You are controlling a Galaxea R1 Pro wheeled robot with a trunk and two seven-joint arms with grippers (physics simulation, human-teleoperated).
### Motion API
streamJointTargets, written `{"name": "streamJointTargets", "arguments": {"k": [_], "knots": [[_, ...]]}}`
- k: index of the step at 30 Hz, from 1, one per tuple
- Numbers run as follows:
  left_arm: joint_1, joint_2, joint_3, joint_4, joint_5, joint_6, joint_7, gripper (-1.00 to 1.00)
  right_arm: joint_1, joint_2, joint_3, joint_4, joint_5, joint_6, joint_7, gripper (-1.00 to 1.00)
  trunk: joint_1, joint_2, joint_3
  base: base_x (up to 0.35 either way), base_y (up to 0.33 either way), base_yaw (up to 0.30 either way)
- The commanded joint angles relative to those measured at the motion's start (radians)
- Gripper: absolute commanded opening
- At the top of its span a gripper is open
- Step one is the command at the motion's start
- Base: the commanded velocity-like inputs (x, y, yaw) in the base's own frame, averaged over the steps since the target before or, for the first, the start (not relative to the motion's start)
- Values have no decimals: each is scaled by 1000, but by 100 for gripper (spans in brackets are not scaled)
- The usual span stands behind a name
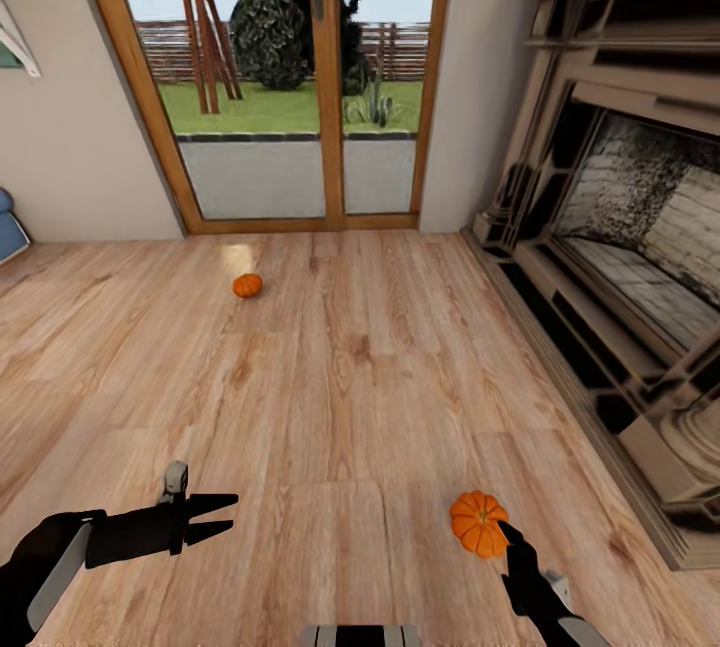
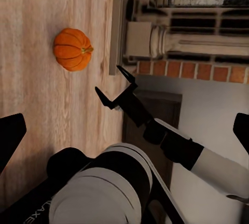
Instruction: Place each of the two pumpkins and all three candles from the living room inside a cabinet in the living room (use any cabinet), then make sure every cabinet is closed, and position the cauldron so it is next to a table in the living room.
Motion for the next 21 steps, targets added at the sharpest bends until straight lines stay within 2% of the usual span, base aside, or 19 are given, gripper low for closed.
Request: {"name": "streamJointTargets", "arguments": {"k": [1, 10, 18, 21], "knots": [[0, 0, 0, 0, 0, 0, 0, 100, 0, -2, 0, -1, 0, 0, 3, 100, 0, 0, -4, 0, 0, 0], [0, -2, 1, 1, -1, 0, 0, 100, -1, -15, -1, -2, 0, 2, 85, 100, 4, -2, -39, 0, 0, 0], [0, -2, 1, 1, -3, 0, 1, 100, -1, -19, -9, -2, -10, 4, 89, 100, 8, -4, -70, 0, 0, 0], [0, -1, 1, 1, -4, 0, 0, 100, -1, -33, -10, 1, -14, 7, 88, 100, 9, -5, -81, 0, 0, 0]]}}
